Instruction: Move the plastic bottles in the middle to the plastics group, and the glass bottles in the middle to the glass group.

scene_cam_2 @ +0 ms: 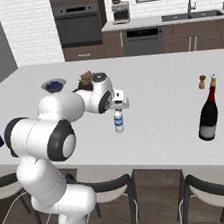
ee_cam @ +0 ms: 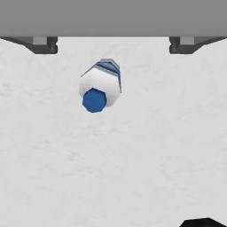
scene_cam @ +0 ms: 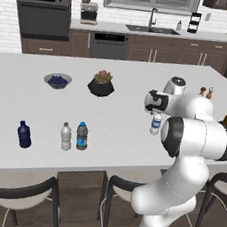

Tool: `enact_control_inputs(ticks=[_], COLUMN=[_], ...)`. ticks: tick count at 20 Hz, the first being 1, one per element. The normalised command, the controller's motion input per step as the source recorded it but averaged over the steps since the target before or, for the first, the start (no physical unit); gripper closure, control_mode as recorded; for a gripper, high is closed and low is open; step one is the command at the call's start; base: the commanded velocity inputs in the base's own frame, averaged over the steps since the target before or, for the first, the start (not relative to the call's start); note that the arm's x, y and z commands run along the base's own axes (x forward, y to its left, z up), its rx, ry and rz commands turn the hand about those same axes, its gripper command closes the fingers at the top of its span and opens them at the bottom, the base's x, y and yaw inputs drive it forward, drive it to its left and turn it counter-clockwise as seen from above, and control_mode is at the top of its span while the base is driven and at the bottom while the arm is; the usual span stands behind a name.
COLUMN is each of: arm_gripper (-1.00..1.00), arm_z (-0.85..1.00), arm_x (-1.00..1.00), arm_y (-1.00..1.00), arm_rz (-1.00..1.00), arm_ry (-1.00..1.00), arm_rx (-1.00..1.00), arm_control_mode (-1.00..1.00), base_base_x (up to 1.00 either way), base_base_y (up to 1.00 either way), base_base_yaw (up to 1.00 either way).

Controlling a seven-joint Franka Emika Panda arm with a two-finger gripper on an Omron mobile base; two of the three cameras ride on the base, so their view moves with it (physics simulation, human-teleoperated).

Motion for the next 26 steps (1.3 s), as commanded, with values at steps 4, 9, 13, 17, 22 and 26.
enact_control_inputs(ticks=[4,9,13,17,22,26], arm_gripper=[-1.0,-1.0,-1.0,-1.0,-1.0,-1.0], arm_z=[-0.11,-0.05,-0.07,-0.21,-0.17,-0.04], arm_x=[0.0,0.0,0.03,0.14,0.19,0.05], arm_y=[-0.06,-0.1,-0.09,0.0,0.0,0.0], arm_rz=[0.0,0.0,0.0,0.0,0.0,0.0], arm_ry=[0.0,0.0,0.02,0.03,0.0,0.0], arm_rx=[0.0,0.0,0.0,0.0,0.0,0.0], arm_control_mode=[-1.0,-1.0,-1.0,-1.0,-1.0,-1.0], base_base_x=[0.0,0.0,0.0,0.0,0.0,0.0], base_base_y=[0.0,0.0,0.0,0.0,0.0,0.0], base_base_yaw=[0.0,0.0,0.0,0.0,0.0,0.0])
